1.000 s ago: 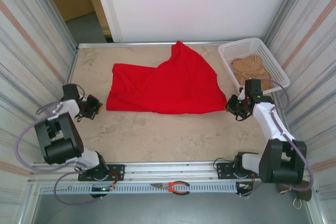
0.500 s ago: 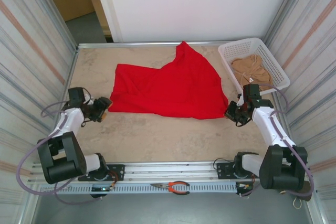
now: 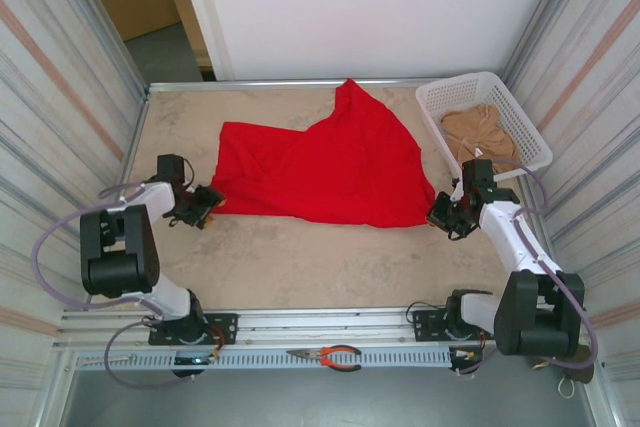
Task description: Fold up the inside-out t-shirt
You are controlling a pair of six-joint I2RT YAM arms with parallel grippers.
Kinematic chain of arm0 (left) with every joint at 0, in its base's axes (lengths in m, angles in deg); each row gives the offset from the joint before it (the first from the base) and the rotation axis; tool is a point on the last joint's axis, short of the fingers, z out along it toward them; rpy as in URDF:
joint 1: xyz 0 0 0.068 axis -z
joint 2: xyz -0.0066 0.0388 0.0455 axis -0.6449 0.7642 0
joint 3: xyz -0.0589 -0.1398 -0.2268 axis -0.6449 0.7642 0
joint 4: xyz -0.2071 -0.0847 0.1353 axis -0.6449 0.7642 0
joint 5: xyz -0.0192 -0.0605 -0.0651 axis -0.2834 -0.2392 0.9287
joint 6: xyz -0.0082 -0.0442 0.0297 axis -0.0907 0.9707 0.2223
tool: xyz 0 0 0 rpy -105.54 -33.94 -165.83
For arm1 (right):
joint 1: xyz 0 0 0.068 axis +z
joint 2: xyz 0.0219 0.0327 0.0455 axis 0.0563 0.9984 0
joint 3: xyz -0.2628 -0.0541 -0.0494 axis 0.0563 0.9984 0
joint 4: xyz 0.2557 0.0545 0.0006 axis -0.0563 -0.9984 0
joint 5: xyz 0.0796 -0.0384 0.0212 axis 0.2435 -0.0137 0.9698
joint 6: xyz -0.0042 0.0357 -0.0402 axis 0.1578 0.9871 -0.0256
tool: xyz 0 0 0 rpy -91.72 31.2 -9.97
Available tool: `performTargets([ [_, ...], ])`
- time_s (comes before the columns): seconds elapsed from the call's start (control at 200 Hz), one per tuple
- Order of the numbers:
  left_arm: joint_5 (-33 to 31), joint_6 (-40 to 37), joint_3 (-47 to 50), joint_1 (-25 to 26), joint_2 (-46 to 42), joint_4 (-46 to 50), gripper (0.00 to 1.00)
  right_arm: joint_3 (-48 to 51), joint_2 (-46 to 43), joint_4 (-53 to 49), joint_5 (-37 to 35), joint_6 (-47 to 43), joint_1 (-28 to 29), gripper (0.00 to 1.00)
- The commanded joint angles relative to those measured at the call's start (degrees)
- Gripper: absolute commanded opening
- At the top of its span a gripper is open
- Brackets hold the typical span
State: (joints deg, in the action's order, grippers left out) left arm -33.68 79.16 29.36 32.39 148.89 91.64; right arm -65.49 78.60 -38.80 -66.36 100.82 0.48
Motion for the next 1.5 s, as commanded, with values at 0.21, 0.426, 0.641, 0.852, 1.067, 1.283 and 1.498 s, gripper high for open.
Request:
performTargets([
  [0.21,2.03,-3.76,0.1,-7.76,-4.18,-0.33,0.0,-2.24,0.13,-3.2,-0.68,-0.27,-1.34,0.0],
  [0.426,7.37,-6.78,7.81,-18.77,-14.57,3.95,0.0,-0.16,-0.45,-3.77,-2.0,0.98,0.09,0.0],
  [0.641,10.51,-8.01,13.39,-21.41,-16.19,4.1,0.02,4.22,-2.14,-2.9,-4.21,5.06,5.83,0.0],
  [0.852,9.99,-9.53,9.53,-21.93,-19.19,8.53,0.52,2.95,-6.31,-5.26,-6.35,6.93,8.24,0.51],
  [1.067,8.37,-10.65,0.75,-20.77,-18.7,9.07,0.57,-9.82,3.04,-3.33,-3.68,5.86,11.88,0.49],
  [1.283,6.55,-11.76,-10.16,-11.67,-6.46,8.52,0.59,-25.99,23.45,0.45,-4.91,6.33,20.72,0.53],
  [1.498,5.16,-9.99,-13.92,-5.55,-0.1,6.57,0.6,-37.16,37.92,1.6,-4.13,8.58,25.09,0.51],
])
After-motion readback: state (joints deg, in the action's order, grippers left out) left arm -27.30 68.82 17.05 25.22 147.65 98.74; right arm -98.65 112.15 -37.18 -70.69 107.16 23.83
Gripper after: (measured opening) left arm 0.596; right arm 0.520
